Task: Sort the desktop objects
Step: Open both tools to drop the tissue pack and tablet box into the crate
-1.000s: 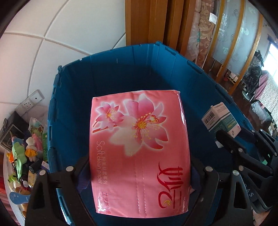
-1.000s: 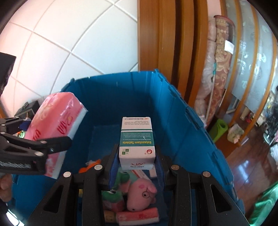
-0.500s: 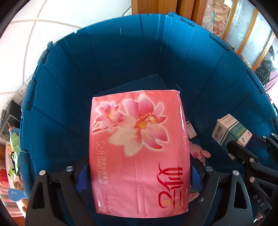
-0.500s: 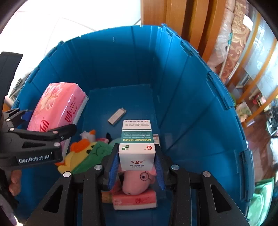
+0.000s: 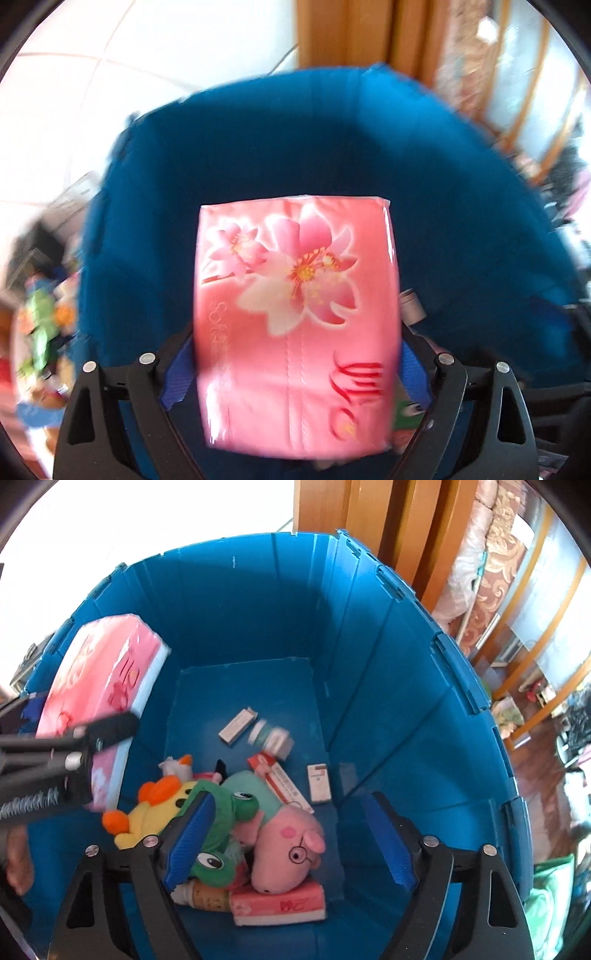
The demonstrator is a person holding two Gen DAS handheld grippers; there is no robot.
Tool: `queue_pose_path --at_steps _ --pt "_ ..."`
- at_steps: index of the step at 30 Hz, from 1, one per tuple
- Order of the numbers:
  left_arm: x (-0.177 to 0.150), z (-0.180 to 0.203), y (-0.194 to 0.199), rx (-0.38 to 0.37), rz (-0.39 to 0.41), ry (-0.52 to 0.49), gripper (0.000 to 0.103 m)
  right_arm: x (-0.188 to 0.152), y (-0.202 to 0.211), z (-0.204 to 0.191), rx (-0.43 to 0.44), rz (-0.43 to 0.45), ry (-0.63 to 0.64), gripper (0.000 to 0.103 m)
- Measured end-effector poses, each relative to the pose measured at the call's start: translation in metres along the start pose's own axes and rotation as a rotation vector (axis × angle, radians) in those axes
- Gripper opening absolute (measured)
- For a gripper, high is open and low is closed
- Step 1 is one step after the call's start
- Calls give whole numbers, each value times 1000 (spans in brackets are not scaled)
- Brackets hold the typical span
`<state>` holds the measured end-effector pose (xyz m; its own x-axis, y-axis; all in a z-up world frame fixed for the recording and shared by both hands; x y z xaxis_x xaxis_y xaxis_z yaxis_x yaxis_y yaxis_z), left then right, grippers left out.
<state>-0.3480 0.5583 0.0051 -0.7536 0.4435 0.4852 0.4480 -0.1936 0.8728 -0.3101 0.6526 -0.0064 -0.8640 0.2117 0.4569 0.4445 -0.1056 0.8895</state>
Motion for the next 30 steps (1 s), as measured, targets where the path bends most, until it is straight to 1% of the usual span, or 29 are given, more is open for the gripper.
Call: queue_pose_path --at_steps 2,3,4,6,9,12,19,23,27,30 --pt "-3 2 3 -61 -1 5 91 0 0 1 6 2 -5 85" --pt "-3 4 6 -58 11 1 91 0 1 0 7 3 -6 85" --pt "-2 5 8 -37 19 -12 91 0 1 0 7 3 -5 86" --pt "-4 9 11 -15 13 -30 91 0 1 -1 3 -1 -3 86" --pt "-9 9 11 -34 -23 -26 91 0 1 -1 -4 3 0 87" --pt "-5 6 11 -36 -27 -35 91 0 1 0 -10 4 -2 87" --pt "-16 7 29 -62 0 -45 91 1 1 -2 -33 5 15 101" --pt "-21 3 51 -72 51 -64 91 1 1 2 -21 4 0 103" --pt "-30 -9 84 -82 142 -72 91 2 0 6 30 -10 -29 103" --pt "-39 -25 111 -83 219 -66 91 2 4 7 66 13 -38 103"
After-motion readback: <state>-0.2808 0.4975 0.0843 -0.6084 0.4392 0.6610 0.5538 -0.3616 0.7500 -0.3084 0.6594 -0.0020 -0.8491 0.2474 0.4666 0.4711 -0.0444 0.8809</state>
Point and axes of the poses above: each gripper's, at about its wrist camera, not at the fingertips, and y roughly against the way its jaws point, z to its right, x to its top, the point moved 4 cm from there along -y, roughly the way its jaws point, and after that the axes turned 4 degrees about -y, right-handed, at the moved point
